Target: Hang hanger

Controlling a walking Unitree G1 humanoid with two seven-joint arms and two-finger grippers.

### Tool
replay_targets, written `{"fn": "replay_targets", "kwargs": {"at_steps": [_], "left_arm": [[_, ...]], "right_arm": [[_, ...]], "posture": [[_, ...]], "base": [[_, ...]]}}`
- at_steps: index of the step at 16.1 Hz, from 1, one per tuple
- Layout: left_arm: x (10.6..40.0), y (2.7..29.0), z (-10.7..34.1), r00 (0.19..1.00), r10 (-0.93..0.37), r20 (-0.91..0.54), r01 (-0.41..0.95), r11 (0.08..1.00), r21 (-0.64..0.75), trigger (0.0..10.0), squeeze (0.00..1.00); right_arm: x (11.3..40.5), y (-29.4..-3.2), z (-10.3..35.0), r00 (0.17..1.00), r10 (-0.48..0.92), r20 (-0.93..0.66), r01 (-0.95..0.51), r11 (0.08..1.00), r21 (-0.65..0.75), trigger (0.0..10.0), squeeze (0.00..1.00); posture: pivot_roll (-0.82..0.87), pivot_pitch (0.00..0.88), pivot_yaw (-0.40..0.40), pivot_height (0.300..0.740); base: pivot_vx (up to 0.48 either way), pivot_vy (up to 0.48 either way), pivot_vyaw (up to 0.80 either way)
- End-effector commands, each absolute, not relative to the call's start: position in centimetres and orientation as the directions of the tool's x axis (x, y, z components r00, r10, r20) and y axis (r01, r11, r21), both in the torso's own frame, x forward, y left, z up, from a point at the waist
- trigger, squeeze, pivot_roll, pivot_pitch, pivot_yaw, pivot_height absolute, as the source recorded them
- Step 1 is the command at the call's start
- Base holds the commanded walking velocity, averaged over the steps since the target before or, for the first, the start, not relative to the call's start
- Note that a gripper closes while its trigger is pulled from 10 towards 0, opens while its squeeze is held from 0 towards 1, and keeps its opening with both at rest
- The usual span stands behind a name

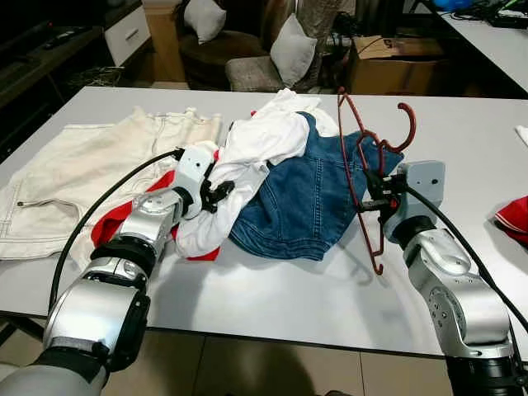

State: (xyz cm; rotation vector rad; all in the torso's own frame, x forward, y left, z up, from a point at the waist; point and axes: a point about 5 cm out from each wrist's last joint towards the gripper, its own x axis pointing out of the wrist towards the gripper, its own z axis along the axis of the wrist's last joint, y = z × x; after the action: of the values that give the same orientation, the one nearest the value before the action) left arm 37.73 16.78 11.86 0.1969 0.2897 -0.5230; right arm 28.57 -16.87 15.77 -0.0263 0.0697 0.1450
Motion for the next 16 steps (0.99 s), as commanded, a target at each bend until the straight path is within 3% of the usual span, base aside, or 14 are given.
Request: {"fn": "replay_targets", "kwargs": {"at_steps": [1, 5, 9, 10, 12, 16], "left_arm": [[37.7, 16.8, 11.7, 0.826, -0.468, -0.314, 0.51, 0.858, 0.063, 0.0, 0.0], [37.9, 16.7, 12.4, 0.85, -0.473, -0.231, 0.476, 0.878, -0.049, 0.0, 0.0], [39.3, 15.8, 17.0, 0.832, -0.553, 0.05, 0.541, 0.788, -0.293, 0.0, 0.0], [39.7, 15.3, 19.5, 0.796, -0.576, 0.186, 0.6, 0.71, -0.369, 0.0, 0.0], [39.9, 14.8, 22.5, 0.732, -0.602, 0.32, 0.681, 0.625, -0.381, 0.0, 0.0], [38.2, 14.2, 29.7, 0.491, -0.609, 0.623, 0.87, 0.381, -0.313, 0.0, 0.0]], "right_arm": [[28.8, -17.1, 15.6, 0.989, 0.116, -0.09, -0.119, 0.993, -0.022, 10.0, 0.0], [28.9, -17.6, 15.0, 0.99, 0.082, -0.114, -0.085, 0.996, -0.025, 10.0, 0.0], [29.2, -18.1, 14.9, 0.992, 0.039, -0.119, -0.042, 0.999, -0.022, 10.0, 0.0], [29.3, -18.3, 14.9, 0.993, 0.023, -0.116, -0.025, 0.999, -0.02, 10.0, 0.0], [29.2, -18.5, 14.9, 0.994, 0.003, -0.112, -0.004, 1.0, -0.009, 10.0, 0.0], [29.0, -18.7, 15.5, 0.998, -0.032, -0.048, 0.033, 0.999, 0.028, 10.0, 0.0]], "posture": [[-0.09, 0.0, 0.073, 0.74], [-0.08, 0.0, 0.06, 0.74], [-0.07, 0.0, 0.052, 0.74], [-0.07, 0.0, 0.056, 0.74], [-0.08, 0.0, 0.064, 0.74], [-0.08, 0.0, 0.086, 0.74]], "base": [[0.0, 0.0, 0.0], [0.0, 0.0, 0.0], [0.0, 0.0, 0.0], [0.0, 0.0, 0.0], [0.0, 0.0, 0.0], [0.0, 0.0, 0.0]]}}
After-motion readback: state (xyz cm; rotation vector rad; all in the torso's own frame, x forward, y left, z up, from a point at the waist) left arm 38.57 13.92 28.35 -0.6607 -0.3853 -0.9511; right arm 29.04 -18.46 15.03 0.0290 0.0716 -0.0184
